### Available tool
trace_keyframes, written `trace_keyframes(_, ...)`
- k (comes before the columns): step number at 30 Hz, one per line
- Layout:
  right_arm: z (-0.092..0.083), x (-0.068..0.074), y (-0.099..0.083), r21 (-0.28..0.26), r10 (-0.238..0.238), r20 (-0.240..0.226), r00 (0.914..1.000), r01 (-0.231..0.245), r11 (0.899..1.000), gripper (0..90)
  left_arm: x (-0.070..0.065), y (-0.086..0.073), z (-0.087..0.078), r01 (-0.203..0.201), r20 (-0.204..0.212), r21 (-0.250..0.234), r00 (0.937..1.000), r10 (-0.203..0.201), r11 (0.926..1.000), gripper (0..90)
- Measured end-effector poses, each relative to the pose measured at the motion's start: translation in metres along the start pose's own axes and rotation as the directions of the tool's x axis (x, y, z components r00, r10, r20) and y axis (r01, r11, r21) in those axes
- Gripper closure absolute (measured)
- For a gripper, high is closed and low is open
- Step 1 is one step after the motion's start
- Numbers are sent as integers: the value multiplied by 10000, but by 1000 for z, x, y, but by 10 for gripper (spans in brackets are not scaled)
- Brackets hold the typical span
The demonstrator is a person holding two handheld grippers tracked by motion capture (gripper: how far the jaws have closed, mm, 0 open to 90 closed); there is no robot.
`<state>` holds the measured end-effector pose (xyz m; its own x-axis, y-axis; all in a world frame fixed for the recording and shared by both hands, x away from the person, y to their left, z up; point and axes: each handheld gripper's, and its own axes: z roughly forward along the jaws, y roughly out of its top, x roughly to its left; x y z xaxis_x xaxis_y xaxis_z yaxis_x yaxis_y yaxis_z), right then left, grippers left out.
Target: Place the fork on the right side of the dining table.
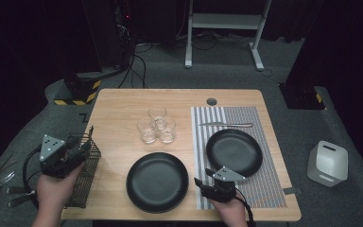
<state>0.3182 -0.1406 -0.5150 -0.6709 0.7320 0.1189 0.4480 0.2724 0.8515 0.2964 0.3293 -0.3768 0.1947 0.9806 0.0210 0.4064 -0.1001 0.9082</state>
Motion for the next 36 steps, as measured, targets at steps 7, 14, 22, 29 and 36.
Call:
trace_keyframes(7,-1,-1,0,-29,63,-14,10000,-63,10000,403,-1,-4,5,-5,-94,157,10000,6,9999,544)
trace_keyframes(14,-2,-3,0,-102,170,-15,9999,-170,9998,405,-2,-6,4,-104,-113,91,9999,105,9999,608)
trace_keyframes(22,-4,-5,1,-206,324,-27,9995,-324,9993,407,-5,-7,2,-403,-24,62,9992,403,9992,721)
trace_keyframes(29,-5,-6,1,-231,407,-67,9992,-408,9989,408,-6,-8,1,-313,-241,-161,9992,309,9994,806)
trace_keyframes(36,-6,-6,1,-261,366,-80,9993,-368,9990,414,-7,-8,0,-479,-459,-318,9979,464,9983,834)
